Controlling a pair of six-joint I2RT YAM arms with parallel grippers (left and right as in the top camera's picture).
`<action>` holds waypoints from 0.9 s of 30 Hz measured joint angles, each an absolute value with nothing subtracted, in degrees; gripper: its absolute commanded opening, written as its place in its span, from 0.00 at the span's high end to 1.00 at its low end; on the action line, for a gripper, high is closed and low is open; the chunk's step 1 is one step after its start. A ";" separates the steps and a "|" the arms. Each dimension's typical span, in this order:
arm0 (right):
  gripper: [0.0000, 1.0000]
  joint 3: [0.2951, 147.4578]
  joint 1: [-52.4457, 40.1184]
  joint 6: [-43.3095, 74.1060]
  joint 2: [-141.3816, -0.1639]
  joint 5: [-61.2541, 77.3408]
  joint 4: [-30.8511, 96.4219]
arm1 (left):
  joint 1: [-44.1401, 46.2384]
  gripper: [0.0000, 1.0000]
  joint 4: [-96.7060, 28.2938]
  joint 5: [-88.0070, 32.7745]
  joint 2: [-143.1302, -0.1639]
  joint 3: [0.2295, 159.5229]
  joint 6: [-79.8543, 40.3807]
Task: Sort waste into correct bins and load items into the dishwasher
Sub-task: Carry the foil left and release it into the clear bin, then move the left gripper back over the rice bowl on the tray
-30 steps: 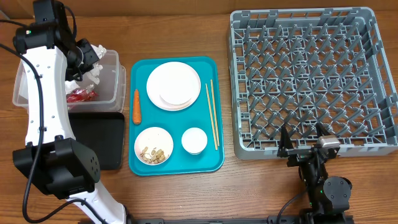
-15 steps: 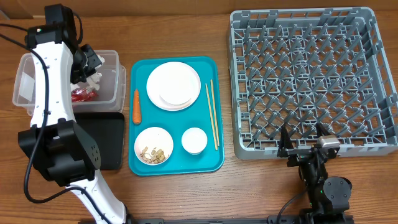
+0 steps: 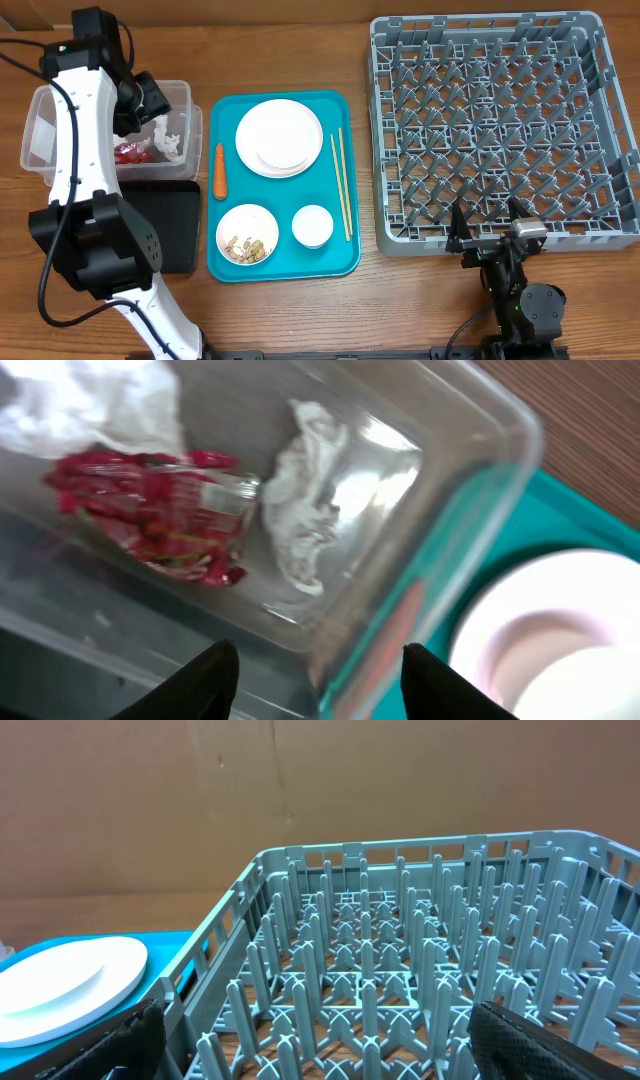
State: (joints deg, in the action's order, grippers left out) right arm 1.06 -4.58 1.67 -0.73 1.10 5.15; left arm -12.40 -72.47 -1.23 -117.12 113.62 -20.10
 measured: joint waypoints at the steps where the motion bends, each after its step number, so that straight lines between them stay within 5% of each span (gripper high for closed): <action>1: 0.00 1.06 -4.58 1.67 -0.73 1.10 5.15 | -12.36 0.45 -73.08 -2.22 -116.88 113.62 -19.49; 14: 0.00 1.06 -4.58 1.67 -0.73 1.08 5.17 | -2.98 0.46 -89.62 -6.11 -101.56 114.41 -16.43; 27: 0.00 1.06 -4.58 1.69 -0.73 1.06 5.15 | 9.65 0.51 -91.88 -6.15 -100.73 106.32 -16.36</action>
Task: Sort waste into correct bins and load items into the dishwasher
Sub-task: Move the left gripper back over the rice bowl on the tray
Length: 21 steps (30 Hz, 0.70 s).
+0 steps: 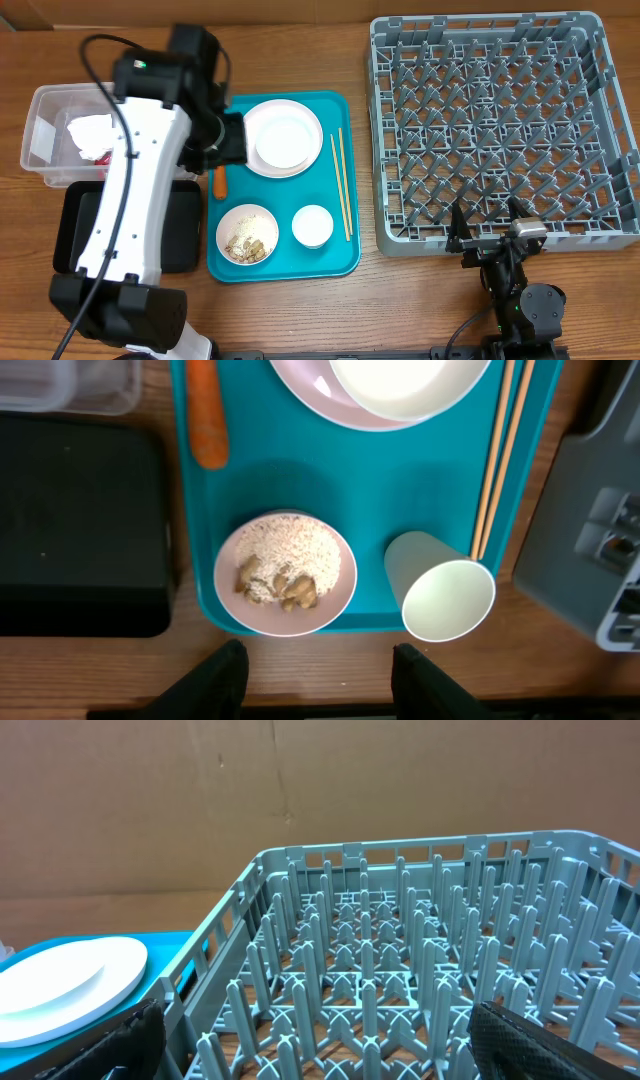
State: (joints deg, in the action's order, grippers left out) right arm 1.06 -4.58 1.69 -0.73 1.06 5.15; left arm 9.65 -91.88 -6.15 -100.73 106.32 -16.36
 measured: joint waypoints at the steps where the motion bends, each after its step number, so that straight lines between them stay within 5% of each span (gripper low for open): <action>1: 0.00 1.06 -4.58 1.65 -0.73 1.08 5.17 | 10.31 0.51 -91.44 -6.02 -100.73 105.16 -16.43; 9: 0.00 1.06 -4.58 1.67 -0.73 1.10 5.15 | 13.65 0.44 -86.08 -5.82 -100.73 92.82 -18.48; 12: 0.00 1.06 -4.58 1.67 -0.73 1.08 5.15 | 13.65 0.00 -84.09 -6.09 -100.73 89.97 -19.35; 19: 0.00 1.06 -4.58 1.67 -0.73 1.08 5.17 | 13.65 0.01 -79.22 -6.90 -100.73 89.03 -19.75; 21: 0.00 1.06 -4.58 1.67 -0.73 1.08 5.15 | 13.65 0.17 -78.06 -6.92 -100.73 89.03 -19.79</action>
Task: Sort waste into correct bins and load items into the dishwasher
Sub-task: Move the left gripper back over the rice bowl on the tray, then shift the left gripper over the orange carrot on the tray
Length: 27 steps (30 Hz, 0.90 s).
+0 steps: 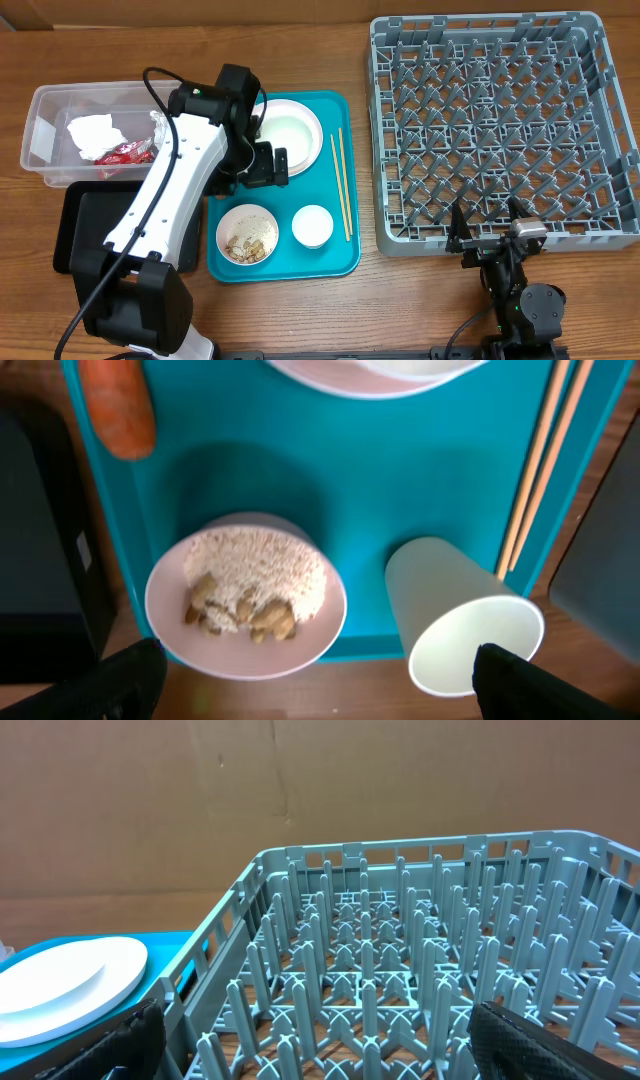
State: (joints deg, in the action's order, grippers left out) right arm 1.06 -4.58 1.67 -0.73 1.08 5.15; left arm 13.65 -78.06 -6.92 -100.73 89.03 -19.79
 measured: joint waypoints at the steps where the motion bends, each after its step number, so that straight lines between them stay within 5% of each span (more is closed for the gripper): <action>1: 0.00 1.06 -4.58 1.63 -0.73 1.08 5.17 | 13.65 0.25 -77.82 -6.90 -100.73 89.03 -19.90; 10: 0.00 1.06 -4.58 1.65 -0.73 1.08 5.15 | 15.49 0.70 -77.62 -3.99 -100.73 89.01 -25.71; 20: 0.00 1.06 -4.58 1.65 -0.73 1.08 5.15 | 24.56 0.72 -77.67 6.74 -100.73 89.01 -33.98; 27: 0.00 1.06 -4.58 1.67 -0.73 1.08 5.15 | 25.63 0.62 -76.27 9.10 -100.73 87.81 -36.51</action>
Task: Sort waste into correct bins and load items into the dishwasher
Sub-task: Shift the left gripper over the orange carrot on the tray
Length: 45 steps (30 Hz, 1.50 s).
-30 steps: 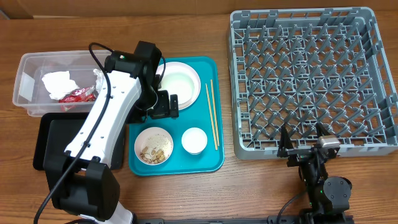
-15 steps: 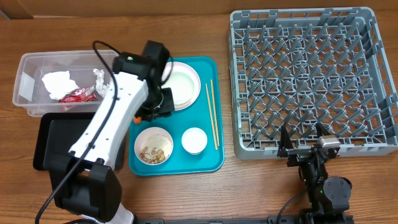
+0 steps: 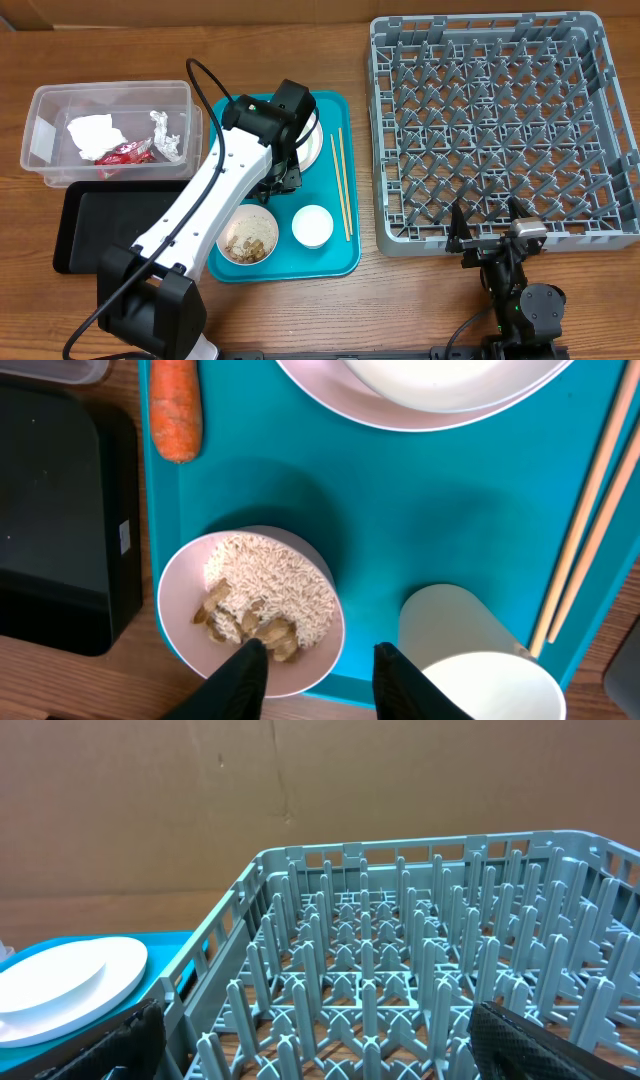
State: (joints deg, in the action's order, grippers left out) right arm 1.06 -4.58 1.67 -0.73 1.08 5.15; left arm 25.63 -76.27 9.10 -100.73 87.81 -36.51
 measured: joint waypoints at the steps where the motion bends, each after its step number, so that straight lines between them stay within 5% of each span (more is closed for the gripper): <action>1: 0.00 1.06 -4.58 1.65 -0.73 1.08 5.17 | 25.63 0.66 -76.05 9.06 -100.73 87.48 -36.56; 8: 0.00 1.06 -4.58 1.67 -0.73 1.10 5.15 | 25.52 0.78 -75.29 9.87 -100.73 86.17 -37.17; 17: 0.00 1.06 -4.58 1.65 -0.73 1.10 5.17 | 20.49 0.56 -75.11 17.02 -100.73 86.15 -36.03; 24: 0.00 1.06 -4.58 1.67 -0.73 1.08 5.17 | 13.56 0.71 -70.32 18.72 -100.73 85.95 -30.63; 32: 0.00 1.06 -4.58 1.65 -0.73 1.06 5.17 | 12.75 0.63 -66.78 18.70 -100.73 85.82 -26.28; 34: 0.00 1.06 -4.60 1.65 -0.73 1.08 5.17 | 12.75 0.49 -65.71 18.72 -100.73 85.73 -25.78; 35: 0.00 1.06 -4.58 1.65 -0.73 1.08 5.17 | 12.75 0.21 -64.86 18.72 -100.73 85.45 -25.52; 38: 0.00 1.06 -4.58 1.65 -0.73 1.08 5.17 | 12.75 0.33 -62.02 18.74 -100.77 83.29 -24.86; 45: 0.00 1.06 -4.58 1.67 -0.73 1.10 5.15 | 12.75 0.33 -58.63 18.72 -101.16 76.66 -23.75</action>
State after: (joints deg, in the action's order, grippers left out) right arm 1.06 -4.58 1.67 -0.73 1.10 5.15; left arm 12.75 -58.63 18.72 -101.16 76.66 -23.75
